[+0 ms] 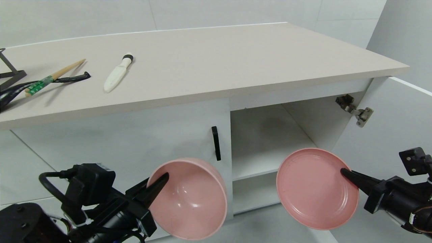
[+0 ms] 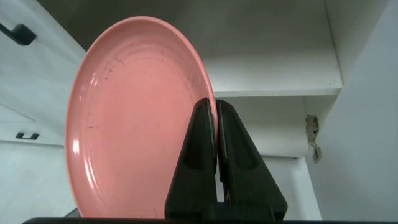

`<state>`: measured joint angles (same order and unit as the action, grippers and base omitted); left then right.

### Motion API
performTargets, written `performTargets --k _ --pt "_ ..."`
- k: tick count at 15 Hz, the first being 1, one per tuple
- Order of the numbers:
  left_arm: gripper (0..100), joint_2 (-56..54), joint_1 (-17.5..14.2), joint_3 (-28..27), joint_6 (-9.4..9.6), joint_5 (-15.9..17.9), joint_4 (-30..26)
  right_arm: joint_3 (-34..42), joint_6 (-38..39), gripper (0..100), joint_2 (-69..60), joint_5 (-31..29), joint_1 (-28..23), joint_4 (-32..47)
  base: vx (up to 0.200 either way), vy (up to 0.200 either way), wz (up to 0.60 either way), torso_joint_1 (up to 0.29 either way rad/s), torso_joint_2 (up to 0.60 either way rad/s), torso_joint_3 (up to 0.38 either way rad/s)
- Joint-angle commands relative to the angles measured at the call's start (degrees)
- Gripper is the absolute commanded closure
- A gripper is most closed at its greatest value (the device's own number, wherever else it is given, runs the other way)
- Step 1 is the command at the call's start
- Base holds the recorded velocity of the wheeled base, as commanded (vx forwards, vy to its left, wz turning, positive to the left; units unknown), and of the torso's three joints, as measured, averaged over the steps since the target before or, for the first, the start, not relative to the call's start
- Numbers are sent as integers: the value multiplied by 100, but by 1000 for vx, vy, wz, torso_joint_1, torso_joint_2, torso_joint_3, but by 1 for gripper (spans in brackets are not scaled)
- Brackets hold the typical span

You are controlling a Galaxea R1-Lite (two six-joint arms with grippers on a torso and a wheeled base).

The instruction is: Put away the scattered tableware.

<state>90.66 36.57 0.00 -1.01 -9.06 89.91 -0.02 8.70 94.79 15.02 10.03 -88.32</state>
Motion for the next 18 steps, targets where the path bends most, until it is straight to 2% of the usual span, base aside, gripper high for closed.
performTargets --k 1,5,8,14,17,18 --pt "100 -207 -1 0 5 9 9 -6 0 100 127 1 -1 -10 0 0 0 0 0 0" --pt "100 -233 -1 0 22 0 9 -6 0 100 470 1 341 -168 0 -200 0 1 5 4" --pt "100 -268 -1 0 31 0 9 -217 -9 100 733 1 552 -168 0 0 0 0 0 0" --pt "100 -339 -1 0 22 0 9 -876 0 100 1296 -8 552 -168 0 0 0 0 0 0" --pt "100 -444 -1 0 31 9 9 -1325 0 100 1525 -43 552 -168 200 0 0 1 4 1" --pt "100 -488 -1 0 31 -8 9 -1413 0 100 1648 -113 552 -168 0 0 0 0 0 0"
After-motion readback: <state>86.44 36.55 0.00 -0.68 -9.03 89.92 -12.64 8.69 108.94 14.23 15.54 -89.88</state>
